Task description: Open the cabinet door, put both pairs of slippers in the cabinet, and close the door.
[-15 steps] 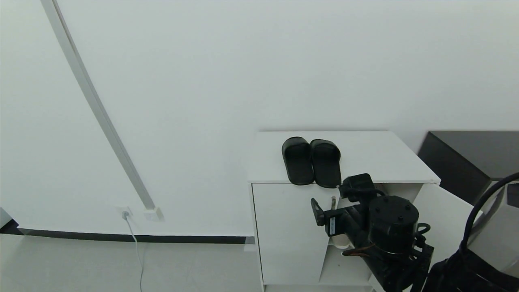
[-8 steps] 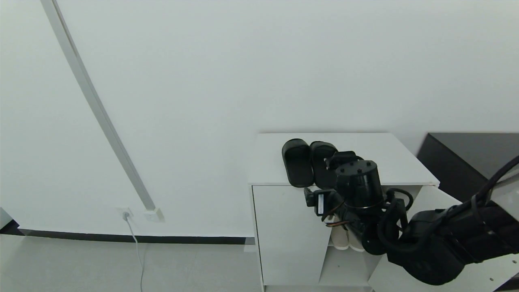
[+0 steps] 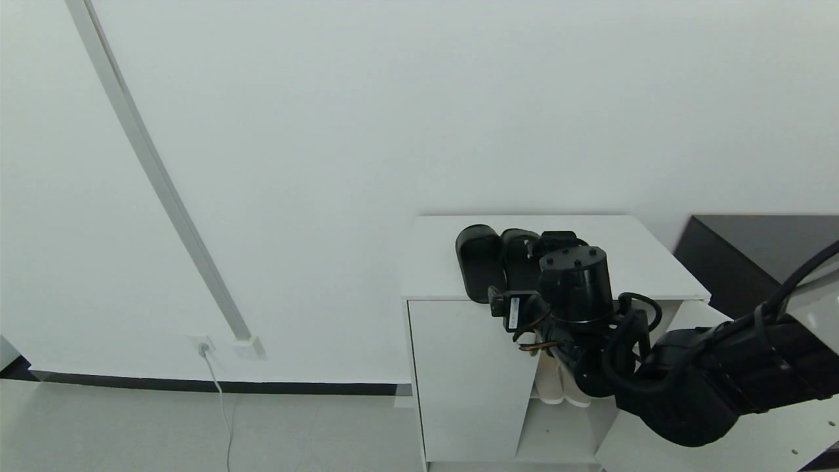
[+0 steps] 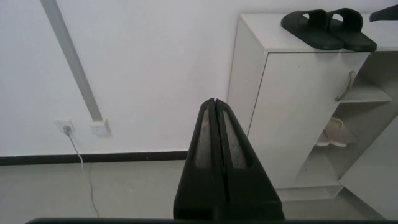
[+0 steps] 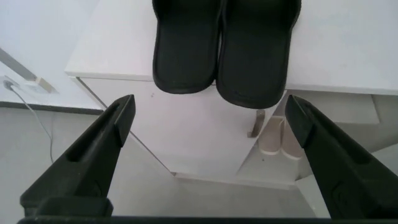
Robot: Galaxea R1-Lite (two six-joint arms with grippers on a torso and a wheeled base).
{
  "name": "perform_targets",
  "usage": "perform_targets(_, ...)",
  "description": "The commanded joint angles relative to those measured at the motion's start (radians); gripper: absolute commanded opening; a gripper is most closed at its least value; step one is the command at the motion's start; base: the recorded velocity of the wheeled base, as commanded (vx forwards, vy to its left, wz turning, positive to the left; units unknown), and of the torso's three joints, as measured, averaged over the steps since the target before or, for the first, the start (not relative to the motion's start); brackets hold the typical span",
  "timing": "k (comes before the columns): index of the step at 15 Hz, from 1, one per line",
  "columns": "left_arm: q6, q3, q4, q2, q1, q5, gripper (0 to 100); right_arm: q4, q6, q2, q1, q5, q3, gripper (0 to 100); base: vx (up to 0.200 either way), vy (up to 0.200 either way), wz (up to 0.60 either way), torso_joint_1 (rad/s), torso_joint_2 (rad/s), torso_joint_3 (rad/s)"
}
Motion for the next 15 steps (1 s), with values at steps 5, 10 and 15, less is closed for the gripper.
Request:
perform_targets(5, -0.001, 0.0, 0.0, 0.001, 0.001, 0.0, 0, -0.075, -0.003, 0.074, -0.008, 0.001, 0.031, 100, 0.2, 0.0, 0.0, 0.001, 0.0, -0.001)
perform_targets(10, -0.003, 0.0, 0.0, 0.001, 0.001, 0.002, 0, -0.201, -0.027, 0.178, -0.038, -0.001, 0.029, 100, 0.08, 0.0, 0.0, 0.0, 0.0, 0.0)
perform_targets(15, -0.005, 0.0, 0.0, 0.001, 0.001, 0.002, 0, -0.262, -0.092, 0.273, -0.098, 0.008, -0.071, 100, 0.0, 0.0, 0.0, 0.0, 0.0, 0.0)
